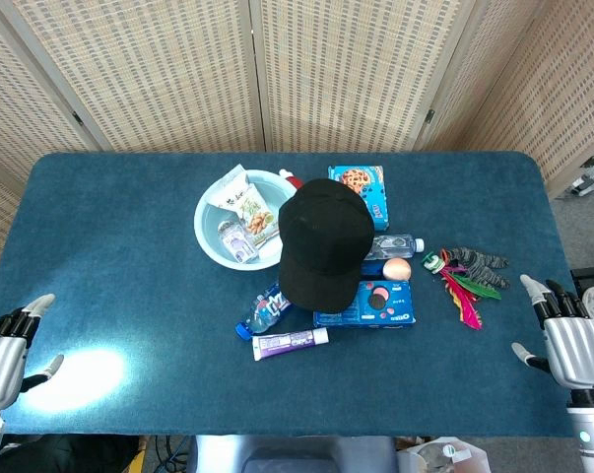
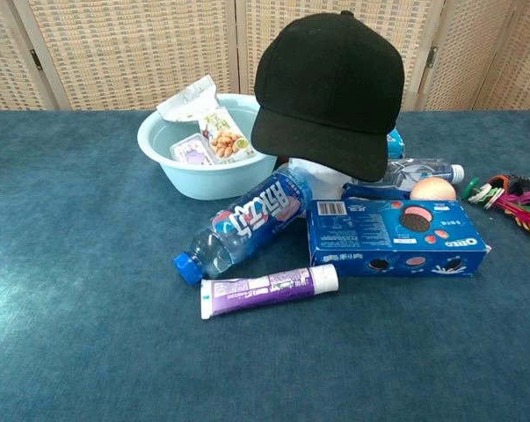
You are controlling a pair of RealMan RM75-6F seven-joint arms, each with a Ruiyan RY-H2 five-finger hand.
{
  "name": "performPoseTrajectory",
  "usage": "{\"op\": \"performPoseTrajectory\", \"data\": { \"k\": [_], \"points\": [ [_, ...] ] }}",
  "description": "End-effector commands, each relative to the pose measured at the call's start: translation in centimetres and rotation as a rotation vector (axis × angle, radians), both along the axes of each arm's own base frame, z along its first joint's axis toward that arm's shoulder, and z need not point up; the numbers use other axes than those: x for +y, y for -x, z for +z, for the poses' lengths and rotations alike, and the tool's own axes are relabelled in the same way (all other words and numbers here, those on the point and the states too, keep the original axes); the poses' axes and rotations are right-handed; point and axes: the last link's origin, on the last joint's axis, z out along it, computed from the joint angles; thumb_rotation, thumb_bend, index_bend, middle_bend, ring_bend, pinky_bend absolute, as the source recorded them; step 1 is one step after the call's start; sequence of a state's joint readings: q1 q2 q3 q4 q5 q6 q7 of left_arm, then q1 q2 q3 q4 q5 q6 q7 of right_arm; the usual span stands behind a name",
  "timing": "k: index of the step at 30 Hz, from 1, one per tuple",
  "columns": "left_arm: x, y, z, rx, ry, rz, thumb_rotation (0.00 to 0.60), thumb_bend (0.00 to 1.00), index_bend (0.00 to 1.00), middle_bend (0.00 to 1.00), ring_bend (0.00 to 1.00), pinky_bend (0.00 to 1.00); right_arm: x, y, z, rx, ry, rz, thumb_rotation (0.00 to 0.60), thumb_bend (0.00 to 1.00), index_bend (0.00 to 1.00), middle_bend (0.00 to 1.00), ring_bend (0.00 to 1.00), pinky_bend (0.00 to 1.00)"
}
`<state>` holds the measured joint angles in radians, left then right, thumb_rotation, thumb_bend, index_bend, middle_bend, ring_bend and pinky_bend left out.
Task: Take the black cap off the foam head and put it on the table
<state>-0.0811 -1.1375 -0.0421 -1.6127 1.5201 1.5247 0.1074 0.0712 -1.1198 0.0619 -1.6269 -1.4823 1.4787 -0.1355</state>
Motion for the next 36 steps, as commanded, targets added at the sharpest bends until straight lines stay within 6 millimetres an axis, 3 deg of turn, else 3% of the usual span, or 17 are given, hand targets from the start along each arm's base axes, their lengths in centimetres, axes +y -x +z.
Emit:
{"op": "performPoseTrajectory", "data": {
  "k": [1, 15, 26, 30, 36],
  "points": [
    [0.0, 0.0, -0.1, 0.001, 0.006, -0.001, 0.6, 0.21, 0.11, 0.16, 0.18, 0.2, 0.0, 0.0, 0.0, 0.0, 0.0, -0.001, 0.6, 0.1, 0.08, 0.19, 0.1, 0.2],
    [0.6, -0.8, 0.0, 0.009, 0.028, -0.057, 0.6, 0.21, 0.11, 0.16, 0.18, 0.2, 0.0, -0.4, 1.3, 0.012, 0.03, 0.02, 0.6, 0.1, 0.08, 0.18, 0.1, 0.2],
    [3.1, -3.6, -0.5, -0.051, 0.134, -0.203, 0.6, 0.21, 0.12, 0.16, 0.2, 0.21, -0.5, -1.5, 3.0, 0.01, 0.048, 0.035, 0.6, 0.1, 0.08, 0.18, 0.1, 0.2],
    [4.6, -5.2, -1.3, -0.079, 0.168, -0.28, 0.6, 0.21, 0.14, 0.2, 0.28, 0.29, -0.5, -1.8, 3.2, 0.005, 0.041, 0.043, 0.6, 0.1, 0.08, 0.18, 0.1, 0.2],
    [6.8, -7.9, -3.4, -0.096, 0.251, -0.417, 0.6, 0.21, 0.18, 0.44, 0.49, 0.55, -0.1, -2.0, 3.4, 0.005, 0.038, 0.045, 0.6, 0.1, 0.08, 0.18, 0.1, 0.2]
  ]
}}
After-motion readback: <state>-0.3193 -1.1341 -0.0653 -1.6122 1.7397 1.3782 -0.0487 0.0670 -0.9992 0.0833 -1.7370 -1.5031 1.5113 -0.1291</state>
